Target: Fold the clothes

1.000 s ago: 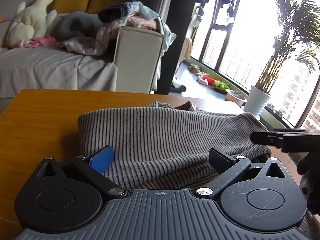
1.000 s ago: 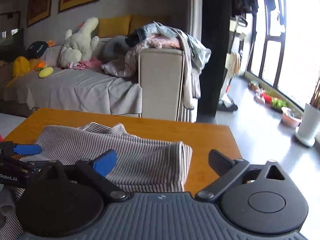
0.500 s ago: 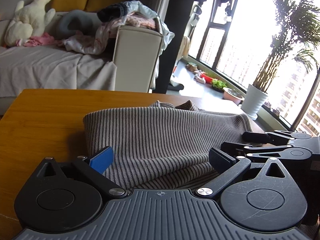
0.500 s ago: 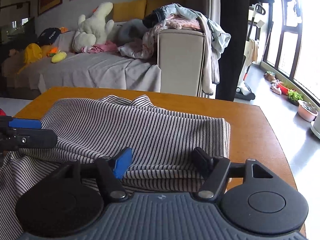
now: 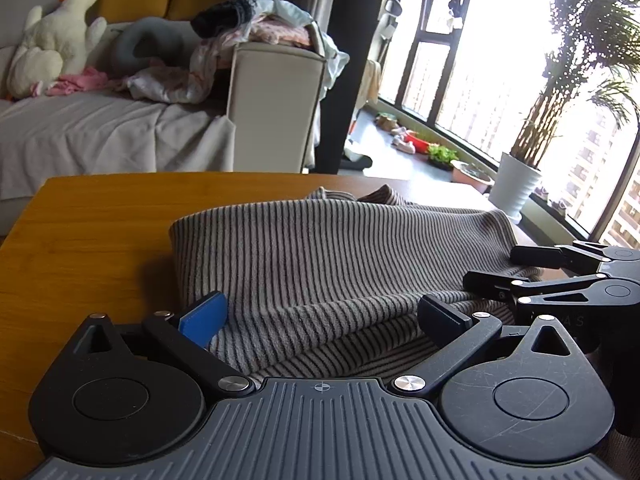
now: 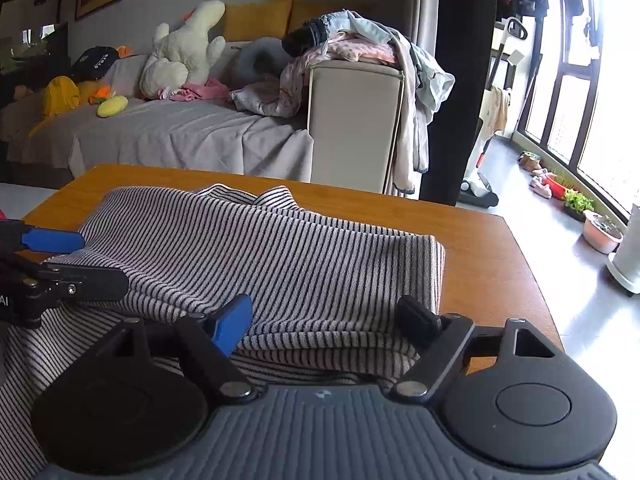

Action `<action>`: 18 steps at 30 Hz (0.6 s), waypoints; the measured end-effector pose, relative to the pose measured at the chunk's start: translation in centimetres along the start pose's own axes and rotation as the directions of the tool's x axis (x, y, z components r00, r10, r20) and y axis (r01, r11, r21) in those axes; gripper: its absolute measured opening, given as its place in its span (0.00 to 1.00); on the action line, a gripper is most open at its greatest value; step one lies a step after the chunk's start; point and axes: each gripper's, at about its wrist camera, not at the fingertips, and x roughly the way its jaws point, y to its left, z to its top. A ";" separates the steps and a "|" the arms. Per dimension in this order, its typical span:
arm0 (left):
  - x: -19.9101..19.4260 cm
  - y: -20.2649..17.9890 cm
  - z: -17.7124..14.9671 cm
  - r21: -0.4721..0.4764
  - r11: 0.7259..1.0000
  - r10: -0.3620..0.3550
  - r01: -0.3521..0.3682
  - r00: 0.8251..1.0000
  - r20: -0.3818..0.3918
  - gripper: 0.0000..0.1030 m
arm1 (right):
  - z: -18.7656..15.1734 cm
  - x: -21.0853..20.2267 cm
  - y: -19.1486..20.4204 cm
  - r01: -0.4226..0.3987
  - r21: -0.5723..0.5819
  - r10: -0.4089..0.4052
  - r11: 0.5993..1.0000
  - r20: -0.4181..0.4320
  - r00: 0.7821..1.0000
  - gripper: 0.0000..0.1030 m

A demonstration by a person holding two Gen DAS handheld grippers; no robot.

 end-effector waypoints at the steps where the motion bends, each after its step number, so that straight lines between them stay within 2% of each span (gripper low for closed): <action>1: 0.0 -0.1 0.0 0.003 1.000 0.002 -0.002 1.000 0.000 1.00 | 0.3 0.0 -0.1 -0.001 -0.001 0.001 1.000 -0.014 1.000 0.77; 3: 0.0 0.0 0.0 0.001 1.000 0.001 -0.001 1.000 0.000 1.00 | 1.3 -0.3 -0.3 0.002 0.009 -0.002 1.000 -0.030 1.000 0.70; 5: 0.0 0.1 0.0 0.000 1.000 0.000 0.000 1.000 0.000 1.00 | 2.6 -0.7 -0.2 -0.004 -0.007 0.004 1.000 -0.006 1.000 0.53; 7: 0.1 0.1 0.0 0.001 1.000 0.001 -0.001 1.000 0.000 1.00 | 3.8 -0.3 0.0 -0.028 -0.017 0.028 0.999 0.004 1.000 0.48; 11: 0.1 -0.1 0.0 0.004 1.000 0.006 -0.006 1.000 0.000 1.00 | 4.8 2.6 0.1 -0.022 -0.012 0.022 1.000 -0.037 0.999 0.47; 13: 0.1 0.0 0.0 0.003 1.000 0.004 -0.004 1.000 0.000 1.00 | 3.5 4.3 -0.6 -0.012 0.007 0.013 1.000 -0.050 0.999 0.49; 15: 0.1 0.0 0.0 0.001 1.000 0.002 -0.002 1.000 0.001 1.00 | 2.8 4.1 -0.8 -0.020 -0.001 0.020 1.000 -0.022 1.000 0.50; 18: 0.0 -0.1 -0.1 0.000 1.000 0.002 -0.002 1.000 0.000 1.00 | 3.0 3.7 -0.7 -0.013 0.008 0.014 1.000 -0.031 0.999 0.51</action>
